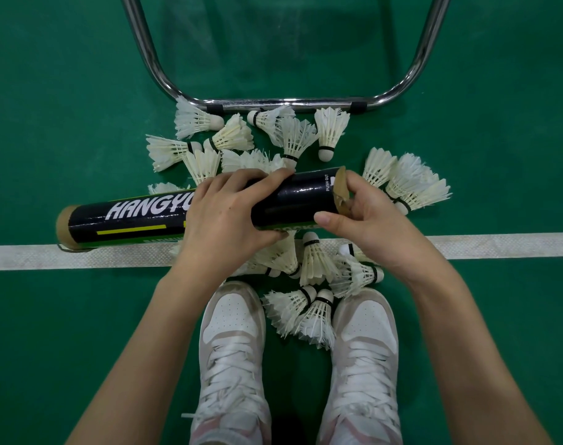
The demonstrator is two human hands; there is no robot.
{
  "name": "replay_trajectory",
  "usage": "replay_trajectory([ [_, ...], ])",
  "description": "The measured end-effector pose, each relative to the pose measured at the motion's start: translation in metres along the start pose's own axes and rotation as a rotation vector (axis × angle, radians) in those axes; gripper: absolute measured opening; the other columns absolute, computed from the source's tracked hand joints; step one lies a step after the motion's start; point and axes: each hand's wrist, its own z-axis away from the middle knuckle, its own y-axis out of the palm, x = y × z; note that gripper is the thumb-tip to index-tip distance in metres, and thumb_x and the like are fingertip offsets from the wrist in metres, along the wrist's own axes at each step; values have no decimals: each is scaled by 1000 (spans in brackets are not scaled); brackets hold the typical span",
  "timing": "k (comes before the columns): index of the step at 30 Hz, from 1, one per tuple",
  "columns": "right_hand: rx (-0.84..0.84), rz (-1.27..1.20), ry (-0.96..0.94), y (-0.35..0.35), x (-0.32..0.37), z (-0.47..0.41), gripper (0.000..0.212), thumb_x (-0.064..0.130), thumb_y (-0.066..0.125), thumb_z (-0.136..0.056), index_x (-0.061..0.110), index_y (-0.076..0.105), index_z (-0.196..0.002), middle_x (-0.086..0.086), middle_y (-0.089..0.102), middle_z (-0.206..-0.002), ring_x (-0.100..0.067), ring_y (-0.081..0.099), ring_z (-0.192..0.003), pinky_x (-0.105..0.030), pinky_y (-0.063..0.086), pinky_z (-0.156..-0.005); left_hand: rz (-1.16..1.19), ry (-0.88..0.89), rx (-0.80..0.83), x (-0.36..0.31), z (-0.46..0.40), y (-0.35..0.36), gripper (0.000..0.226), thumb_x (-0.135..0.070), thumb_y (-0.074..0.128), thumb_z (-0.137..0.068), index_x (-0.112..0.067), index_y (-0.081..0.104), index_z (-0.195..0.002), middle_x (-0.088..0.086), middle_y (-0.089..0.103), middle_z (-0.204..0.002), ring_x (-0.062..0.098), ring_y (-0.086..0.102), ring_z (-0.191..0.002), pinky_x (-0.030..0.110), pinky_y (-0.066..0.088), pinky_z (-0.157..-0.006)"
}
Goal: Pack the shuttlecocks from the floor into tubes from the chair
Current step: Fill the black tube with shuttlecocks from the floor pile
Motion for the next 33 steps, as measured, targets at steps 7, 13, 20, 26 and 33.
replay_trajectory([
  [7,-110,69,33,-20,-4,12,25,-1,68,-77,16,58,-92,6,68,-82,0,65,-75,-12,51,-74,2,-7,27,-2,0,5,79,-39,80,-63,-34,46,-134,3,60,-117,31,54,-105,43,36,-93],
  [13,-227,104,9,-40,-17,21,22,-5,66,-77,14,60,-88,2,69,-84,-3,65,-79,-14,49,-78,16,-5,31,-5,-2,8,80,-39,80,-63,-33,46,-135,3,60,-117,31,54,-105,44,36,-94],
  [20,-683,404,27,-75,-51,17,20,6,67,-81,21,58,-90,8,65,-87,-9,60,-84,-29,48,-85,39,-24,36,-12,-7,7,80,-40,78,-63,-35,44,-135,3,59,-120,32,53,-106,46,34,-95],
  [26,-779,675,4,-105,-58,0,43,14,68,-82,13,53,-122,0,55,-118,-22,43,-120,-32,35,-104,29,-4,33,-16,-8,9,81,-38,81,-62,-35,45,-135,4,59,-119,32,53,-106,47,35,-95],
  [33,-680,768,121,-106,-63,-21,34,21,67,-84,12,61,-116,-6,55,-123,-19,35,-126,-19,25,-94,34,5,28,-15,-9,11,82,-39,81,-62,-34,45,-135,4,60,-118,32,54,-106,48,37,-94],
])
